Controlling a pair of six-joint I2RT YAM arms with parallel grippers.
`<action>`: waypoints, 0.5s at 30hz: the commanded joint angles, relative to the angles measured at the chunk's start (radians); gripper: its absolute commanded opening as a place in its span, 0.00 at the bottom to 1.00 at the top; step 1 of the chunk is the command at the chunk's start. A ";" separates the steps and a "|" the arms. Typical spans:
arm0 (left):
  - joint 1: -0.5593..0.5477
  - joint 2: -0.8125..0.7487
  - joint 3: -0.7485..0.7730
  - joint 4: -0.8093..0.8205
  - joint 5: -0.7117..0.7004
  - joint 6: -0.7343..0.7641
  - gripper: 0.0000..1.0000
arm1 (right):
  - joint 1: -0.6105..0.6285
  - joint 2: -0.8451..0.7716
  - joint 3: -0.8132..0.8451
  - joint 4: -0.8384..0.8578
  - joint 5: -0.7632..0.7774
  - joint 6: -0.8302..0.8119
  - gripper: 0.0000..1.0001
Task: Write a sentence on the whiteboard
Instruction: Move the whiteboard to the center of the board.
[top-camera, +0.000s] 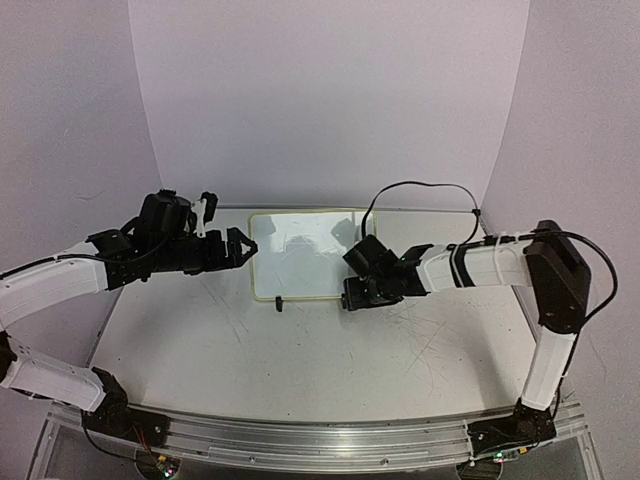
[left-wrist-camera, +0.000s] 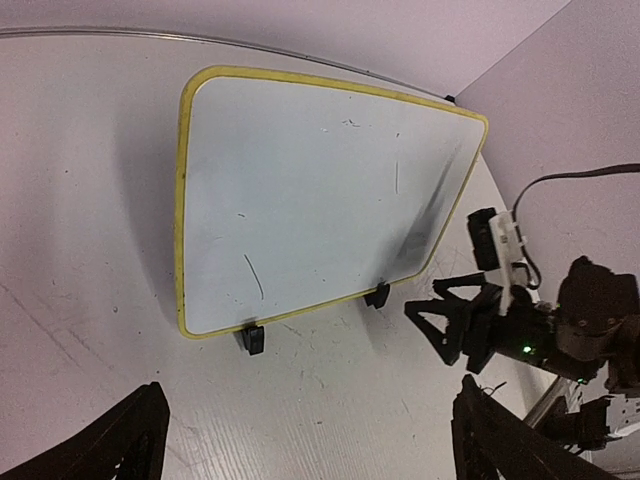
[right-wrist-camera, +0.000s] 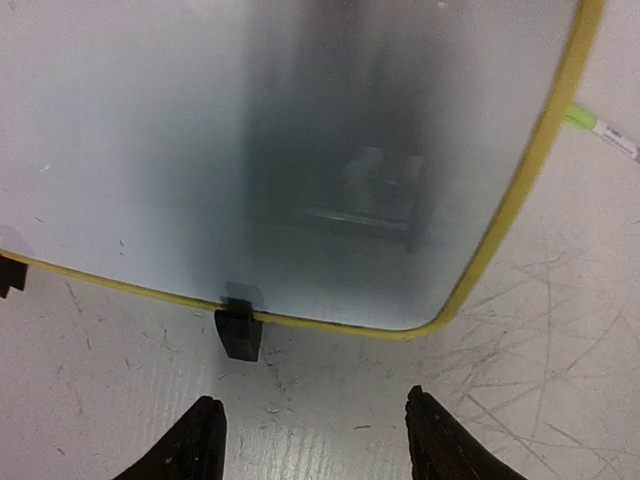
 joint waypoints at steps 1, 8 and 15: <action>-0.001 -0.006 0.034 0.046 0.016 -0.007 0.99 | 0.033 0.106 0.096 0.019 0.025 0.040 0.61; -0.001 -0.018 0.026 0.046 0.020 -0.009 0.99 | 0.043 0.181 0.108 0.096 0.044 0.078 0.47; -0.001 -0.037 0.022 0.046 0.001 0.002 1.00 | 0.047 0.212 0.104 0.163 0.111 0.105 0.28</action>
